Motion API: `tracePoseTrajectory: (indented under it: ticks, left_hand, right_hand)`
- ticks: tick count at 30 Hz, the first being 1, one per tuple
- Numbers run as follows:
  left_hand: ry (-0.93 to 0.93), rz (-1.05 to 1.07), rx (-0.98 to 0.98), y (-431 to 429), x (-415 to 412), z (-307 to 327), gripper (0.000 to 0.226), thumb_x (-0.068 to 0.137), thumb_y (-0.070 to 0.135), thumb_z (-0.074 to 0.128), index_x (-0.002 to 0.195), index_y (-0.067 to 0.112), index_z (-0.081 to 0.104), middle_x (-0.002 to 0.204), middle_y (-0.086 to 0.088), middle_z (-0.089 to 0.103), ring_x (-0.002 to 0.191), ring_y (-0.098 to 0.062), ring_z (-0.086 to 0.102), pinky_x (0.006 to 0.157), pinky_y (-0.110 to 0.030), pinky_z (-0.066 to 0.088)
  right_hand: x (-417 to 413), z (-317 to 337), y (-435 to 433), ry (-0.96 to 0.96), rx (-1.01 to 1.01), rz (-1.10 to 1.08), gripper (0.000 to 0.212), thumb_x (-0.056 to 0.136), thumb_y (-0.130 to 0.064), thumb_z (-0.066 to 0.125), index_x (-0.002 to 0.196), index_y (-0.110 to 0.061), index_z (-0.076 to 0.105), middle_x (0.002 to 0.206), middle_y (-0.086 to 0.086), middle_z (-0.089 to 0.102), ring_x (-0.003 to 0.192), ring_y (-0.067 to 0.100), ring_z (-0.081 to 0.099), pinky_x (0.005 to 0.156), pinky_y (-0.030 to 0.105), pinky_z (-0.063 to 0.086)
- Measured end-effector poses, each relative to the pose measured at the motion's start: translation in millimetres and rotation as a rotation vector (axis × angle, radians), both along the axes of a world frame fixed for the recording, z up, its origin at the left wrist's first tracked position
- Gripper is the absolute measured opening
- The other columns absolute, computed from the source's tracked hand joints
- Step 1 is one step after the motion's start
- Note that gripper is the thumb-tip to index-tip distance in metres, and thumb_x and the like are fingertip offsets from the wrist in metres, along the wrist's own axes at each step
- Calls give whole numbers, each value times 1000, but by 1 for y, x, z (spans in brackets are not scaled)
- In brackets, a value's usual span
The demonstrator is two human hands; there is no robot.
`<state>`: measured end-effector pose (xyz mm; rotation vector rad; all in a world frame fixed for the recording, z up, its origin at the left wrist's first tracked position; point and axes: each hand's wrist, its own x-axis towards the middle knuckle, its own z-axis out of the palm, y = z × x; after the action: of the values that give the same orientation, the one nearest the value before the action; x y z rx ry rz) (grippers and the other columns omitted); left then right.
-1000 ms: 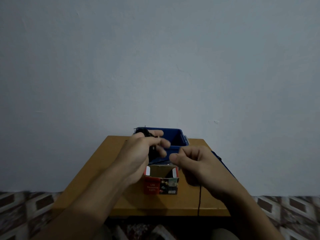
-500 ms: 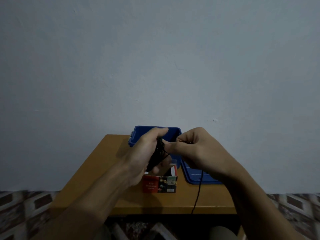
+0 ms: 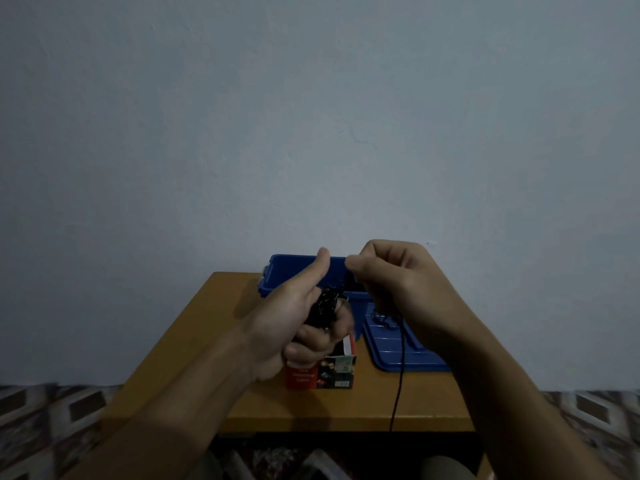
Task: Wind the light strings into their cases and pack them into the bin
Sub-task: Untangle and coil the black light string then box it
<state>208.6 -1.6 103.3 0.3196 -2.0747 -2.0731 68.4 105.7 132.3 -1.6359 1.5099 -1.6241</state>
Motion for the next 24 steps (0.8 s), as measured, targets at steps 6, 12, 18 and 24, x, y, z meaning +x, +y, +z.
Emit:
tracePoseTrajectory:
  ticks: [6, 12, 18, 24]
  left_hand:
    - [-35, -221, 77, -4, 4, 2, 76, 88, 82, 24, 55, 16, 40, 40, 5, 25, 35, -12, 10, 36, -25, 8]
    - [108, -377, 238, -4, 5, -1, 67, 97, 64, 25, 63, 10, 45, 42, -4, 41, 32, -16, 34, 35, -26, 23]
    - [227, -307, 316, -3, 5, -2, 48, 94, 40, 31, 88, 1, 59, 64, -13, 55, 53, -25, 55, 53, -31, 47]
    - [333, -329, 448, -1, 2, 1, 54, 100, 39, 35, 109, -4, 66, 95, -23, 71, 86, -33, 71, 77, -39, 59]
  right_hand:
    - [-1, -21, -9, -35, 19, 32, 28, 101, -20, 56, 76, -8, 55, 49, -11, 43, 40, 1, 33, 42, 14, 29]
    - [1, -43, -17, -51, 56, 32, 30, 102, -24, 53, 77, -10, 60, 56, -7, 51, 46, 1, 40, 47, 14, 34]
    - [1, -57, -18, -131, 117, -2, 32, 103, -31, 51, 78, -16, 64, 66, 9, 55, 58, 24, 44, 56, 32, 36]
    - [10, -66, -11, -111, 203, 10, 41, 102, -2, 42, 82, -23, 71, 74, 6, 66, 67, 28, 55, 62, 41, 46]
